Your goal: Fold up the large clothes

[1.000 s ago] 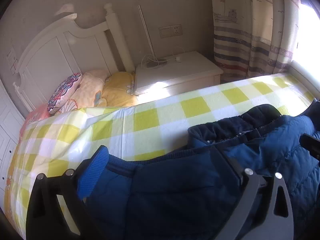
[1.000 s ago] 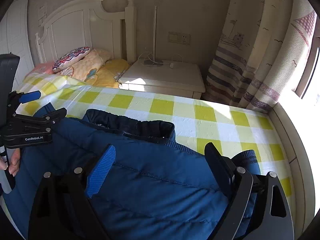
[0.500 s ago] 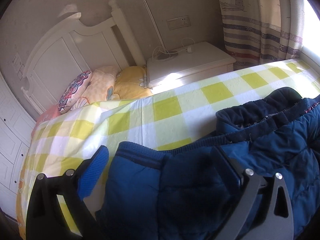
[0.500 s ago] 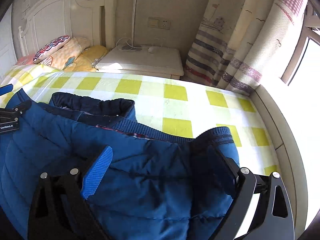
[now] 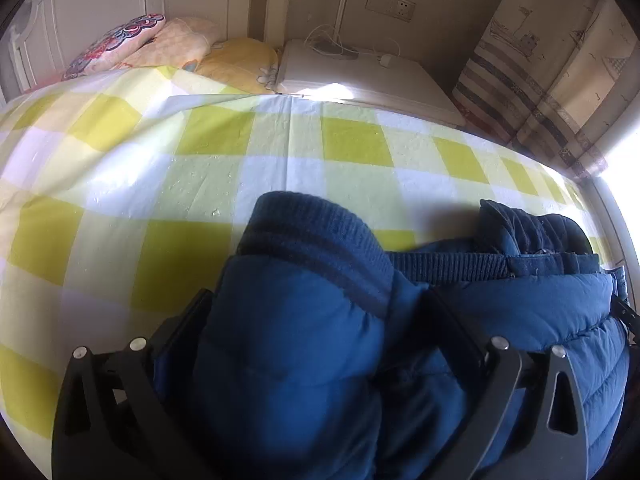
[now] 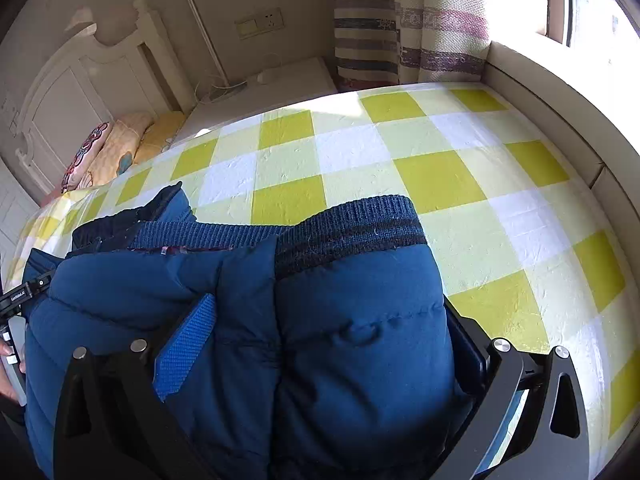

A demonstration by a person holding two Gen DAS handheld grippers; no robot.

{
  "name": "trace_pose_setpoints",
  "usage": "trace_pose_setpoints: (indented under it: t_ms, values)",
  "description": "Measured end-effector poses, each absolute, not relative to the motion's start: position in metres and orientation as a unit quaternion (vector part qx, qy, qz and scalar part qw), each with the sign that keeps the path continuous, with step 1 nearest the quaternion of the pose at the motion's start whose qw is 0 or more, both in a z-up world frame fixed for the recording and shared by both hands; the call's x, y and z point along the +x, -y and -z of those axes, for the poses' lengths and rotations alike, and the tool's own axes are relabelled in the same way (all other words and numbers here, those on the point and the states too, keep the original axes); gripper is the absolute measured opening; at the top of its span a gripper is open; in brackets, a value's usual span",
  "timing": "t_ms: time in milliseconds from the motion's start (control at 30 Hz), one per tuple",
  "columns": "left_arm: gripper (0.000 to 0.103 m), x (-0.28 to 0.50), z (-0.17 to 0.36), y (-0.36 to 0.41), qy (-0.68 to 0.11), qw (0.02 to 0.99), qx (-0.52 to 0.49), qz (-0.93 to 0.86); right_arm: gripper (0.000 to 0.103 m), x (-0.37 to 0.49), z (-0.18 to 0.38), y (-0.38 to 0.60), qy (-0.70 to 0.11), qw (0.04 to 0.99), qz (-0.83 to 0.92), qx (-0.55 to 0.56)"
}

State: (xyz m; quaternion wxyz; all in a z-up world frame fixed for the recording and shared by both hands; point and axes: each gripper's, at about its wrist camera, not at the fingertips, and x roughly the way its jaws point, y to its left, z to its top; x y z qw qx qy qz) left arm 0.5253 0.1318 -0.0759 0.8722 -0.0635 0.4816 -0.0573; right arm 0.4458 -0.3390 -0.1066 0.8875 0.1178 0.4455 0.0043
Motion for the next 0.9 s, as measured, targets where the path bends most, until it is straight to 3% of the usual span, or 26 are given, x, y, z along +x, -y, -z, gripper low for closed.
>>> trace_pose_setpoints:
  t_ms: [500,733,900]
  values:
    - [0.101,0.499,0.074,-0.158,-0.465,0.878,-0.117,0.011,0.099,0.472,0.109,0.330,-0.450,0.887,-0.042,0.097]
    - [0.101,0.466,0.056,-0.178,-0.416,0.895,-0.145,-0.076,0.099,0.495,0.101,0.307,-0.452,0.889,-0.057,0.036]
    - [0.100,0.439,0.004,-0.165,-0.328,0.937,-0.074,-0.093,0.098,0.462,0.052,0.282,-0.357,0.933,-0.047,-0.018]
